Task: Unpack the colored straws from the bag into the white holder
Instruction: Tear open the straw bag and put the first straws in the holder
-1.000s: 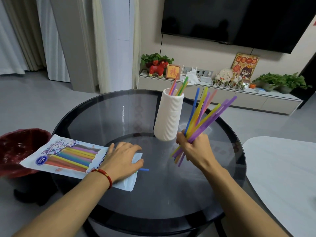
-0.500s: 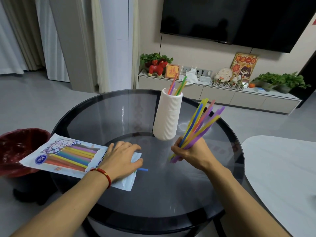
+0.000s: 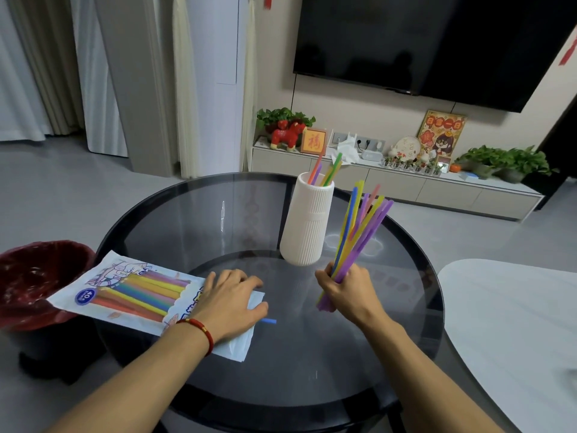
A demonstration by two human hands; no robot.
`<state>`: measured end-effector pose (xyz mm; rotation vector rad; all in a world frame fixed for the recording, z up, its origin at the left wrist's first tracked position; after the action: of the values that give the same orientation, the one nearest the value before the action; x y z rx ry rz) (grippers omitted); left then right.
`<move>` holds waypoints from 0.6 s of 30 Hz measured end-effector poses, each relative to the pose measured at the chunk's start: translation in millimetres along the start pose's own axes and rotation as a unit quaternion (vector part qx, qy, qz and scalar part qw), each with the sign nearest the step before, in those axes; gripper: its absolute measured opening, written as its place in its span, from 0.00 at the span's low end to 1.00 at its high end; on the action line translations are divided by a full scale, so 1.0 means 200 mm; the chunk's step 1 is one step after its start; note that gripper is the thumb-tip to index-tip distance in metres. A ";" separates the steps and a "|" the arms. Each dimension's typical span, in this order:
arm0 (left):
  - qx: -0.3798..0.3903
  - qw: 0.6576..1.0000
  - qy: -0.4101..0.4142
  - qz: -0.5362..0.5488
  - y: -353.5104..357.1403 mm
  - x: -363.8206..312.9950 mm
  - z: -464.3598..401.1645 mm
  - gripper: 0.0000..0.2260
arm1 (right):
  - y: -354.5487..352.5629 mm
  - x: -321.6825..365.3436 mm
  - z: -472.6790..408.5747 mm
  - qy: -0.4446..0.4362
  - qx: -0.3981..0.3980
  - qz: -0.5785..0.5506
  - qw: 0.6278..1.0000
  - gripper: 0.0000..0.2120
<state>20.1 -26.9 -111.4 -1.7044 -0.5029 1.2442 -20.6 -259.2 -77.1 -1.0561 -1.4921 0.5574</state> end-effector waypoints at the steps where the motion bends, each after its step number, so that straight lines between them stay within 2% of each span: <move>1: -0.002 1.000 0.001 0.000 0.00 0.00 0.00 0.21 | -0.01 0.00 0.00 0.004 -0.005 0.000 1.000 0.17; 3: 0.000 1.000 -0.003 -0.005 0.01 -0.01 0.00 0.21 | -0.04 0.00 0.00 0.022 -0.025 -0.023 0.999 0.17; 5: -0.010 1.000 -0.005 0.004 0.01 -0.02 -0.01 0.21 | -0.14 0.04 -0.04 0.047 -0.073 -0.112 0.990 0.16; 8: -0.032 0.999 -0.001 0.022 0.00 -0.05 -0.02 0.20 | -0.33 0.13 -0.17 0.084 -0.148 -0.292 0.941 0.13; 11: -0.039 0.999 0.003 0.029 0.00 -0.08 -0.03 0.20 | -0.49 0.24 -0.34 0.099 -0.189 -0.368 0.905 0.08; 14: -0.037 0.999 0.011 0.025 0.00 -0.09 -0.02 0.20 | -0.58 0.34 -0.47 0.080 -0.215 -0.337 0.913 0.10; 18: -0.033 0.999 0.018 0.029 0.00 -0.08 -0.01 0.20 | -0.59 0.44 -0.59 0.056 -0.220 -0.179 0.957 0.13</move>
<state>15.9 -40.3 -104.1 -1.8064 -0.4804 1.2483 63.2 -266.6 92.3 -1.0921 -1.6979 -0.0974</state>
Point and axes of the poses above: each hand's wrist, its own z-axis away from the middle knuckle, its own y-axis out of the palm, x = y × z, the point moved 5 cm from there along -z, towards the middle knuckle, and after that the axes turned 14 degrees about z, right-handed, at the moved point
